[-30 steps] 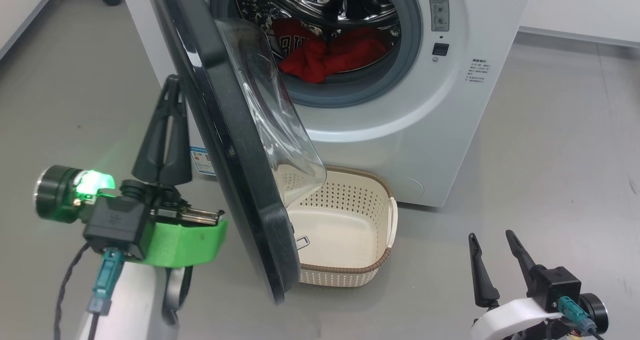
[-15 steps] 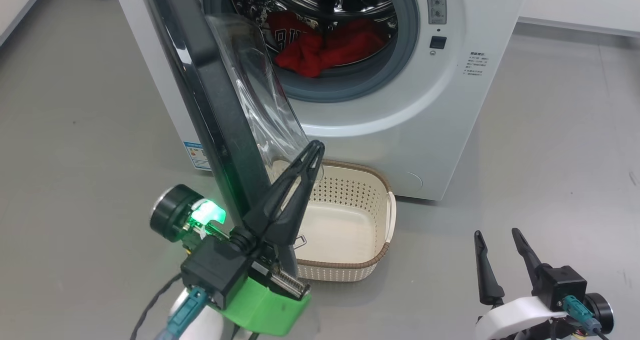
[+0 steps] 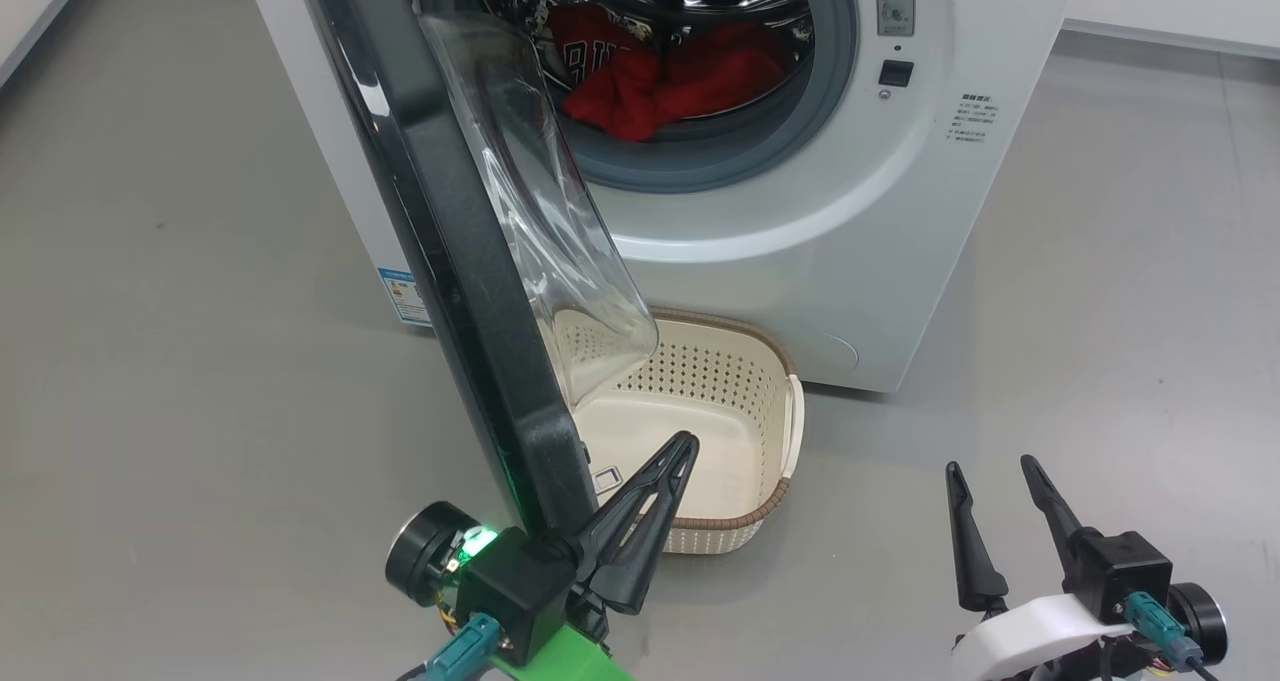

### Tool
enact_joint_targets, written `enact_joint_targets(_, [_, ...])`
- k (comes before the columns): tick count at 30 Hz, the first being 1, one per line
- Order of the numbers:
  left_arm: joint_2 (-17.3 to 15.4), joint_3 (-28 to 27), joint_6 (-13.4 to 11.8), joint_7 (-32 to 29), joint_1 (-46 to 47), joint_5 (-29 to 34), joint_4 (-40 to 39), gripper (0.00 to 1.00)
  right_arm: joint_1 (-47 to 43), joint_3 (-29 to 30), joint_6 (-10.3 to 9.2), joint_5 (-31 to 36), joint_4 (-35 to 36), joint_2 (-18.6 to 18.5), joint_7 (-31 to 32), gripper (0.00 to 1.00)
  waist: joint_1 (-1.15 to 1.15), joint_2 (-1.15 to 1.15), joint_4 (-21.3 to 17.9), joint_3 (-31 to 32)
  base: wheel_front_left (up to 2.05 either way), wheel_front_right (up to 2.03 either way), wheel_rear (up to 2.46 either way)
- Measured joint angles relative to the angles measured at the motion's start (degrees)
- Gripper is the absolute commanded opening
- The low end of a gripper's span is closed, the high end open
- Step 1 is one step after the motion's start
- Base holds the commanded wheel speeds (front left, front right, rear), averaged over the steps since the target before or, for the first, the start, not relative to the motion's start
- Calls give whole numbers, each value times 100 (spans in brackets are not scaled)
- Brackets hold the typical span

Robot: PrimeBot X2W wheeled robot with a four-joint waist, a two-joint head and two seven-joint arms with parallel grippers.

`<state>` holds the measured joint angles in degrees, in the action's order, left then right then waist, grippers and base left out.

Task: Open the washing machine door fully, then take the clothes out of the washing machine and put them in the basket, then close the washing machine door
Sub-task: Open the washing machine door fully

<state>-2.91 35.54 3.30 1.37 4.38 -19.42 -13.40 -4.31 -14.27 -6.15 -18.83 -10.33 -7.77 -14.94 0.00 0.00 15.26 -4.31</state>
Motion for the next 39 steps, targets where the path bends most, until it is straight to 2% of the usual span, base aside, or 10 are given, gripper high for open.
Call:
enact_joint_targets(13, [-3,-231,-405,-183,-194,-1,422,0,1,44,54,41,-3,19,0,100,0,0,13,-69,0,0,0])
enact_joint_targets(30, [-2,-286,-603,-230,-295,29,802,0,4,124,104,91,-12,41,0,100,0,0,17,-167,0,0,0])
enact_joint_targets(39, [4,-276,-630,-122,-315,31,820,0,4,288,103,124,-4,33,0,100,0,0,225,-232,0,0,0])
